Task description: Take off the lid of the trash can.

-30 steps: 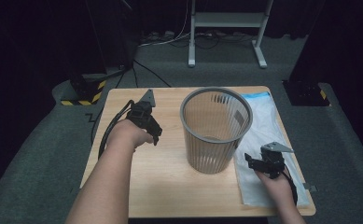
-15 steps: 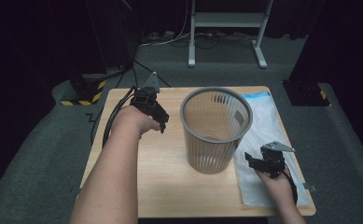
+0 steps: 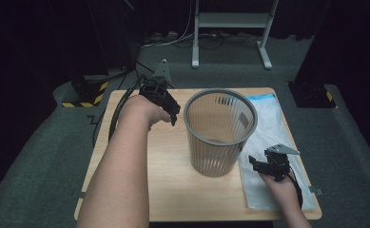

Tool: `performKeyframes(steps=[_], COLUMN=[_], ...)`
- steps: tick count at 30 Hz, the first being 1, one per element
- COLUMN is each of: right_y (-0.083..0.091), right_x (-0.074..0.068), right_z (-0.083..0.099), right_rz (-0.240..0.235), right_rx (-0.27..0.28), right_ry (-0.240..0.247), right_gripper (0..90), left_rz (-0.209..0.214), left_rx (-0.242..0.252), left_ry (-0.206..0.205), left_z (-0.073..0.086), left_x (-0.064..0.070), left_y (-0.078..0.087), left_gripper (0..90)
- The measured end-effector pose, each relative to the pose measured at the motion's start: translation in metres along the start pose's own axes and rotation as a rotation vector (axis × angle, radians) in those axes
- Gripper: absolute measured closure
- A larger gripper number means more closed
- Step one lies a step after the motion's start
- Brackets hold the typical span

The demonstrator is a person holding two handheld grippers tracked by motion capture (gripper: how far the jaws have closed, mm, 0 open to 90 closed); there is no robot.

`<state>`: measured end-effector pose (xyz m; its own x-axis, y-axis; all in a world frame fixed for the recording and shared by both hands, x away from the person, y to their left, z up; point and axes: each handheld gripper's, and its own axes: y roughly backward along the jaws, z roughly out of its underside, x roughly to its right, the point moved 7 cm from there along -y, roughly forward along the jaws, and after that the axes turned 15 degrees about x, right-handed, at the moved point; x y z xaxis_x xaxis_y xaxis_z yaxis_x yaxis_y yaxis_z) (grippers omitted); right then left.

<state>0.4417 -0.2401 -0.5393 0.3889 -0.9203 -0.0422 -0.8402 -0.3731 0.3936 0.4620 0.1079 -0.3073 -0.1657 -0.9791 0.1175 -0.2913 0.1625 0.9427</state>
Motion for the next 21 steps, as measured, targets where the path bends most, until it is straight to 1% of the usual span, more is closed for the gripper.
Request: performKeyframes(steps=[4, 6, 8, 10, 12, 13, 15, 17, 19, 20, 21], right_y=[0.000, 0.000, 0.000, 0.001, 0.001, 0.001, 0.002, 0.002, 0.002, 0.002, 0.002], right_x=[0.000, 0.001, 0.002, 0.003, 0.004, 0.005, 0.006, 0.007, 0.007, 0.008, 0.008], right_z=[0.000, 0.000, 0.001, 0.001, 0.000, 0.000, 0.000, 0.000, 0.001, 0.001, 0.001], right_rz=[-0.001, -0.001, 0.002, 0.003, 0.006, 0.008, 0.006, 0.006, 0.006, 0.005, 0.005], right_rx=[0.001, 0.000, -0.002, -0.002, 0.000, 0.002, 0.005, 0.004, 0.000, 0.003, 0.005], right_ry=[-0.010, -0.011, -0.014, -0.015, -0.025, -0.023, -0.027, -0.034, -0.038, -0.035, -0.038], right_gripper=[26.5, 26.5, 26.6, 26.5, 26.6, 26.6, 26.6, 26.6, 26.7, 26.6, 26.7], left_rz=[0.002, 0.002, 0.010, 0.009, 0.018, 0.016, 0.027, 0.024, 0.029, 0.027, 0.032], left_rx=[0.008, 0.001, -0.001, 0.003, 0.013, 0.012, 0.014, 0.013, 0.020, 0.020, 0.025], left_ry=[-0.005, -0.023, -0.028, -0.028, -0.028, -0.027, -0.020, -0.032, -0.038, -0.045, -0.043], left_z=[-0.004, -0.005, -0.006, -0.008, -0.011, -0.012, -0.014, -0.016, -0.018, -0.019, -0.020], left_x=[0.006, 0.010, 0.015, 0.019, 0.021, 0.022, 0.026, 0.028, 0.032, 0.033, 0.035], left_y=[0.001, 0.001, 0.001, 0.002, 0.002, 0.002, 0.001, 0.002, 0.002, 0.002, 0.001], left_gripper=[31.5, 31.8, 31.9, 32.2, 32.8, 32.7, 32.7, 33.1, 33.7, 33.7, 33.7])
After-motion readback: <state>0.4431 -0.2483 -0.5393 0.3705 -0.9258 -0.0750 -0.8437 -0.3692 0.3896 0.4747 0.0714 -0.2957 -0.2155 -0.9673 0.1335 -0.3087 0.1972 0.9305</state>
